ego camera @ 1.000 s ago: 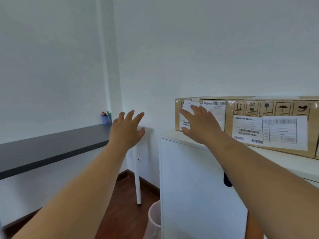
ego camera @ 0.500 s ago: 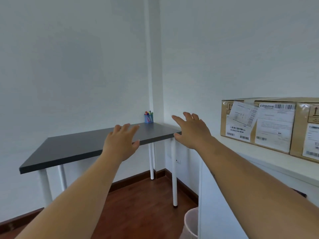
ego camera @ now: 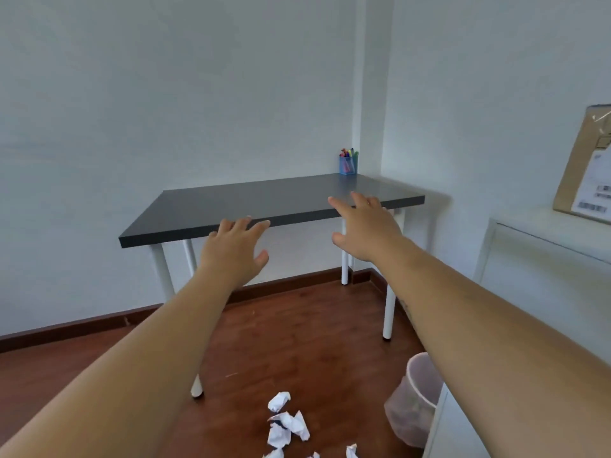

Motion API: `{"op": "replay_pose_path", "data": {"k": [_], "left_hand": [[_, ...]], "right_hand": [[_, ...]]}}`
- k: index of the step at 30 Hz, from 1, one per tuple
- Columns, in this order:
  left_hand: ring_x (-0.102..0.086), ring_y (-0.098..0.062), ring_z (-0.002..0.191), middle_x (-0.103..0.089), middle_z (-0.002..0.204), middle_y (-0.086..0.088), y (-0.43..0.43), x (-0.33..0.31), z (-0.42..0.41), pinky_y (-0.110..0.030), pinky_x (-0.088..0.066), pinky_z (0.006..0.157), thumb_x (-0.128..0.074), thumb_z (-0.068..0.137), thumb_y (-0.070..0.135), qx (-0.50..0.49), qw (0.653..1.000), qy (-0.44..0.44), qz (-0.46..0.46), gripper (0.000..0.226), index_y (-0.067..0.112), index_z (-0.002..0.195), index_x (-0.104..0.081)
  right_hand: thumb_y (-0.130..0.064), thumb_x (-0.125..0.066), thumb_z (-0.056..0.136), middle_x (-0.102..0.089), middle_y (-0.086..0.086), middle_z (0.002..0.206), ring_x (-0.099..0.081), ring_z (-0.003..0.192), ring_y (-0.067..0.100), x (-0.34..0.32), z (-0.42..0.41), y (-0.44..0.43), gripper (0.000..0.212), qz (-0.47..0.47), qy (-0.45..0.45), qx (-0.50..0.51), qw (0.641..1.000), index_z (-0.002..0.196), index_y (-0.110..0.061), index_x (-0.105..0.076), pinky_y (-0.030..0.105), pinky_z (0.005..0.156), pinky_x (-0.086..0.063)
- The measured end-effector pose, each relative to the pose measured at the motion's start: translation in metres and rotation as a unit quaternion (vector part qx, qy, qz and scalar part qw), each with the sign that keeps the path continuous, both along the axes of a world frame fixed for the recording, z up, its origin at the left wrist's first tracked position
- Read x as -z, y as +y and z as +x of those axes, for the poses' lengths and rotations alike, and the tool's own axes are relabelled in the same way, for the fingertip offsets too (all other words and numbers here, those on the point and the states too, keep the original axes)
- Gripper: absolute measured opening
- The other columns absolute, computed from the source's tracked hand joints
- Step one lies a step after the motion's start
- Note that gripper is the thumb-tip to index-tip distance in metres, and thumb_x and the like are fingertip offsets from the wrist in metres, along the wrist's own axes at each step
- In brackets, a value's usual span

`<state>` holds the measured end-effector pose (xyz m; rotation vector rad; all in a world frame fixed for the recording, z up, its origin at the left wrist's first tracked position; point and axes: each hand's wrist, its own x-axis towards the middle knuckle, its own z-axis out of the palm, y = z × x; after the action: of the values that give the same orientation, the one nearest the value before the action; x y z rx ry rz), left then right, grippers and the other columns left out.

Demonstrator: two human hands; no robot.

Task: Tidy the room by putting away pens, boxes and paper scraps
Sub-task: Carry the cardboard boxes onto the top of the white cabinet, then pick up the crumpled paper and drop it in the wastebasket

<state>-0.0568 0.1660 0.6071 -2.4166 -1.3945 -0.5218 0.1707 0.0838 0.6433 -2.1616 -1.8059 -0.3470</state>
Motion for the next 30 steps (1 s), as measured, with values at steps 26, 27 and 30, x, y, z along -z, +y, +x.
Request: {"op": "replay_pose_path", "data": {"k": [26, 27, 30], "left_hand": [[-0.036, -0.028, 0.133, -0.037, 0.152, 0.002, 0.094, 0.409, 0.012, -0.043, -0.042, 0.094, -0.05, 0.093, 0.042, -0.037, 0.926, 0.047, -0.374, 0.057, 0.038, 0.148, -0.032], [-0.038, -0.027, 0.13, -0.039, 0.15, 0.003, 0.093, 0.435, 0.019, -0.041, -0.043, 0.091, -0.05, 0.093, 0.041, -0.031, 0.92, 0.054, -0.388, 0.057, 0.038, 0.148, -0.033], [-0.038, -0.027, 0.13, -0.039, 0.15, 0.004, 0.085, 0.486, 0.029, -0.043, -0.045, 0.093, -0.049, 0.092, 0.042, -0.018, 0.902, 0.045, -0.43, 0.057, 0.037, 0.147, -0.034]], "right_hand": [[-0.042, -0.054, 0.092, -0.024, 0.006, 0.157, -0.024, 0.141, 0.033, 0.412, 0.026, 0.112, 0.069, -0.348, 0.151, 0.044, 0.924, 0.152, -0.036, -0.022, 0.049, 0.109, -0.034], [-0.042, -0.054, 0.092, -0.024, 0.007, 0.156, -0.025, 0.141, 0.033, 0.438, 0.03, 0.11, 0.069, -0.368, 0.159, 0.053, 0.915, 0.152, -0.036, -0.022, 0.048, 0.108, -0.034], [-0.042, -0.054, 0.092, -0.027, 0.006, 0.154, -0.026, 0.139, 0.033, 0.486, 0.038, 0.097, 0.068, -0.4, 0.182, 0.077, 0.895, 0.152, -0.036, -0.022, 0.046, 0.107, -0.034]]}}
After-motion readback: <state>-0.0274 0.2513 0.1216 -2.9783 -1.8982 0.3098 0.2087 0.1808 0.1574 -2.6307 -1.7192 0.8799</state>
